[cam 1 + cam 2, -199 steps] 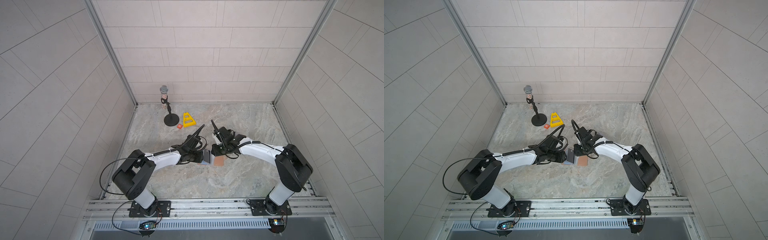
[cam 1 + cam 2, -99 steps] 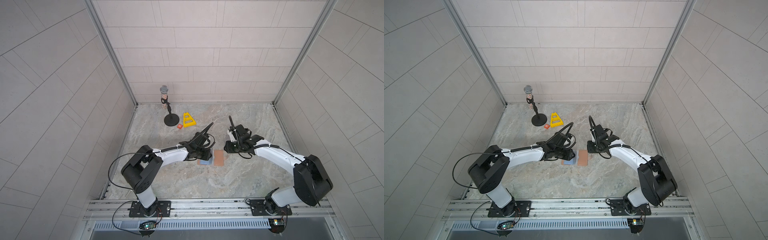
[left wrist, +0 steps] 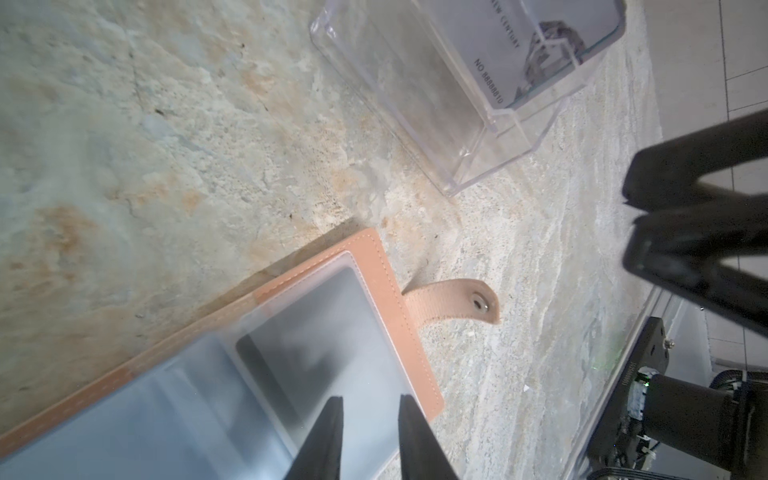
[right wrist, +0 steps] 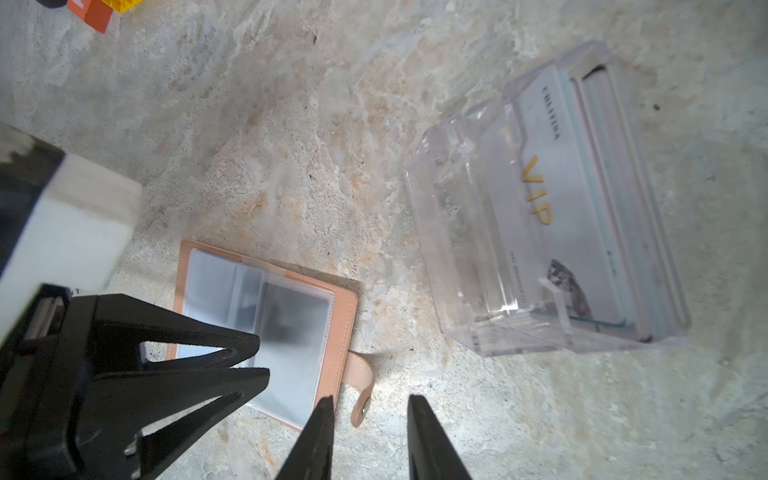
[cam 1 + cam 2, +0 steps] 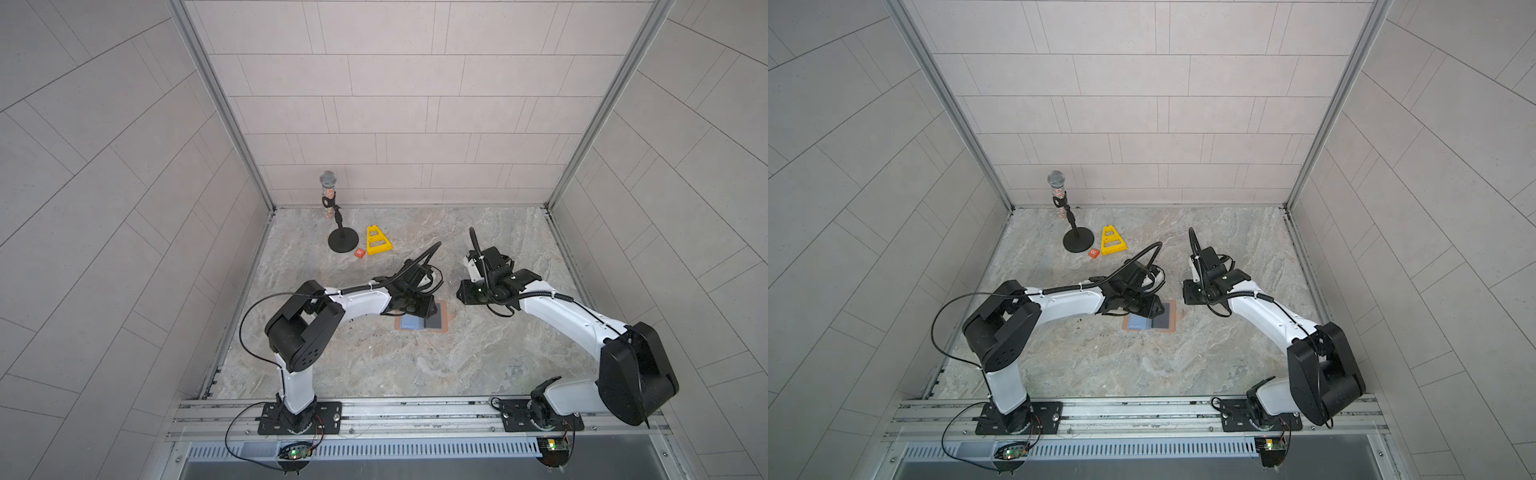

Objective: Insert credit cards into a card holder
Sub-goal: Flip the card slot at the card holder, then pick up the credit card from the storage box.

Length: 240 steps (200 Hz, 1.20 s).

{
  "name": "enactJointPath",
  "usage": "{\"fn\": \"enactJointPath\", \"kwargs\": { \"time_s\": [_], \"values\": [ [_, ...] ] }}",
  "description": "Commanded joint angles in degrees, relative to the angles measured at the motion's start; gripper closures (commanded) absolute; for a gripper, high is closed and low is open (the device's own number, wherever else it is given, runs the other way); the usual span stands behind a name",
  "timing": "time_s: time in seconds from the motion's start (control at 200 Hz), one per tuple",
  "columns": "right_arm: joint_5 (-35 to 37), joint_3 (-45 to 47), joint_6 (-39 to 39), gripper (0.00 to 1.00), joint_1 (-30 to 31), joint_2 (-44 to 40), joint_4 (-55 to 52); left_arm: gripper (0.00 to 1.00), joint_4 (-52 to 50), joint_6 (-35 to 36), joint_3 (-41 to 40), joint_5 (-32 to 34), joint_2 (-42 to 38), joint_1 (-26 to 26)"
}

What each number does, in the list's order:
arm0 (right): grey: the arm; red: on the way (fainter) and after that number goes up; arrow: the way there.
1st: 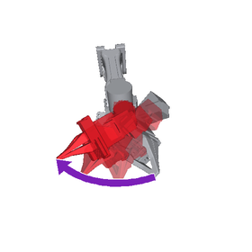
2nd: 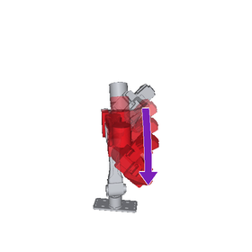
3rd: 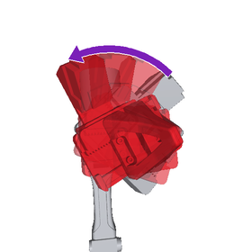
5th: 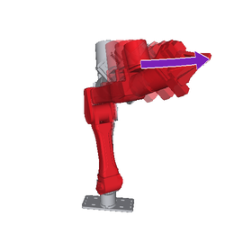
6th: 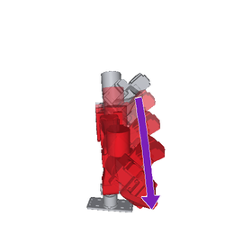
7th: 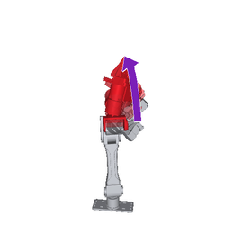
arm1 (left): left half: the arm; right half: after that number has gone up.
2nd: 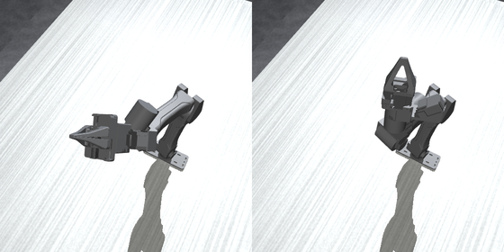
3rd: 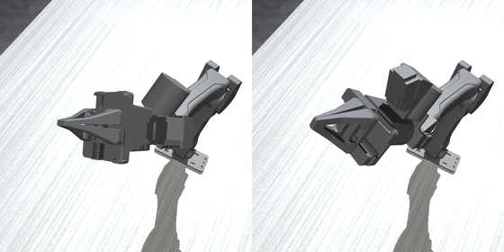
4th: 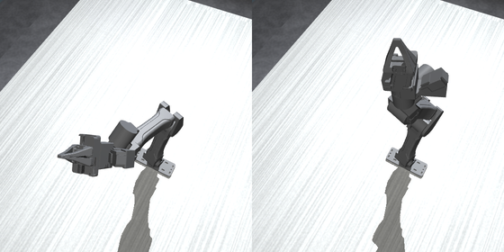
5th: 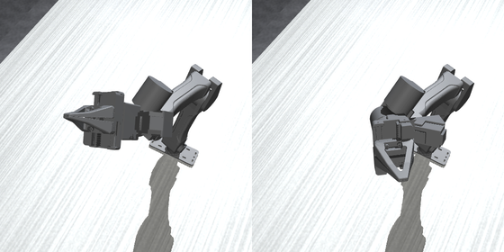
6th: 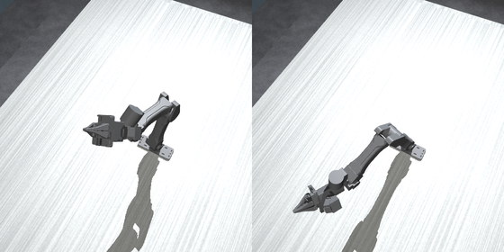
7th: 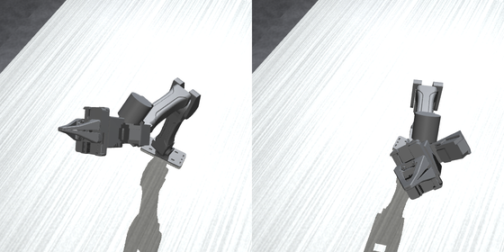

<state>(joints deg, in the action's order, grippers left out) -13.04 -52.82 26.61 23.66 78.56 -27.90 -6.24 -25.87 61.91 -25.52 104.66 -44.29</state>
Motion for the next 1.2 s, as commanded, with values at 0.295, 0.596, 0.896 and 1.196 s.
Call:
{"fn": "enactJointPath", "kwargs": {
  "time_s": [0.295,0.596,0.896,1.196],
  "values": [
    [-0.32,-0.77,-4.2,0.66,-0.13,-0.17,-1.71,0.66,-2.23,2.43,-2.56,5.19,-6.63,0.32],
    [2.82,-2.34,-6.16,0.66,-1.4,0.83,-2.73,0.65,-4.3,0.82,-7.11,15.77,-11.93,3.13],
    [6.25,-7.48,-12.29,0.63,-5.29,3.99,-7.02,0.65,-6.84,1.31,-11.13,19.03,-17.3,4.83],
    [8.21,-16.01,-21.24,0.47,-9.33,10.77,-13.26,0.64,-9.84,2.24,-12.09,21.45,-21.03,5.01]
  ]
}}
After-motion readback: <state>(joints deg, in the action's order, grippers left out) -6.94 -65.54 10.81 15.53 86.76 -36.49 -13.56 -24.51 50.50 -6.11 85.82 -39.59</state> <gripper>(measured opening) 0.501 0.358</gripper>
